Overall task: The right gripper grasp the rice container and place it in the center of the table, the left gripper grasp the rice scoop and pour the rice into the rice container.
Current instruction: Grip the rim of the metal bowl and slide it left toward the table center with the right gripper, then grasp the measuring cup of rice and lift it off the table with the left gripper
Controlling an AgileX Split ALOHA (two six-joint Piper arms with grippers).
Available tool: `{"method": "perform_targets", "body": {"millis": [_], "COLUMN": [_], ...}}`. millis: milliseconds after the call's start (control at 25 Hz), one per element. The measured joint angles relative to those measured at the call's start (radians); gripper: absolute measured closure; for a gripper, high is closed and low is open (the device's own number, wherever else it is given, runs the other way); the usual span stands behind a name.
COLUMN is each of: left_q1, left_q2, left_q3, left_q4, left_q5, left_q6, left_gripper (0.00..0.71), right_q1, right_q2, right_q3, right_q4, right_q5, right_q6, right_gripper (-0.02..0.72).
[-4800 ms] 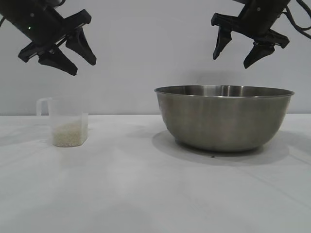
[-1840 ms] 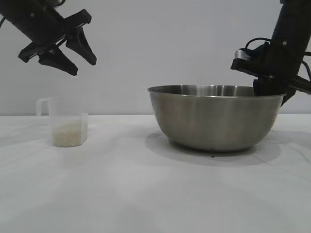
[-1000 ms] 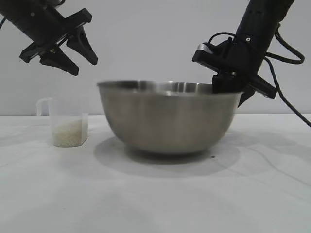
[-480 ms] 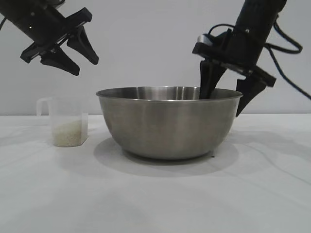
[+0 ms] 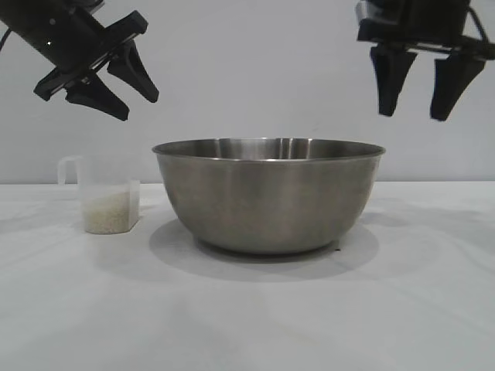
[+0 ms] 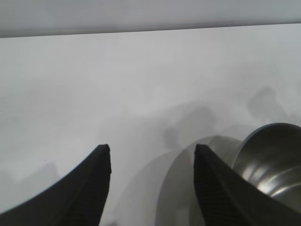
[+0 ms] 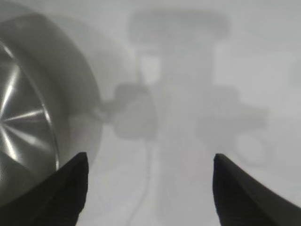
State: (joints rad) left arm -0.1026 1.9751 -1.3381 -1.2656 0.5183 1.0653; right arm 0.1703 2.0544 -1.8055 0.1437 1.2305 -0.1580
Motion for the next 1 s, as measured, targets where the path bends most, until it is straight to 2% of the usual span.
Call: {"method": "perform_targets", "body": {"millis": [240,520,1000], "left_q1": [0.0,0.0,0.0], "left_q2": [0.0,0.0,0.0], "left_q3": [0.0,0.0,0.0], "left_q4": [0.0,0.0,-0.002], "left_q5": [0.0,0.0,0.006], "left_q6": [0.0,0.0,0.0], "left_gripper": [0.324,0.324,0.324], "right_q1": [-0.077,-0.153,-0.154], "right_q2": [-0.116,-0.327,-0.831], "right_q3": [0.092,0.303,0.67], "right_q4": [-0.028,-0.033,-0.032], "right_q5": [0.002,0.002,0.009], "right_q6": [0.01,0.012,0.012], "right_gripper": [0.232,0.232,0.232]}}
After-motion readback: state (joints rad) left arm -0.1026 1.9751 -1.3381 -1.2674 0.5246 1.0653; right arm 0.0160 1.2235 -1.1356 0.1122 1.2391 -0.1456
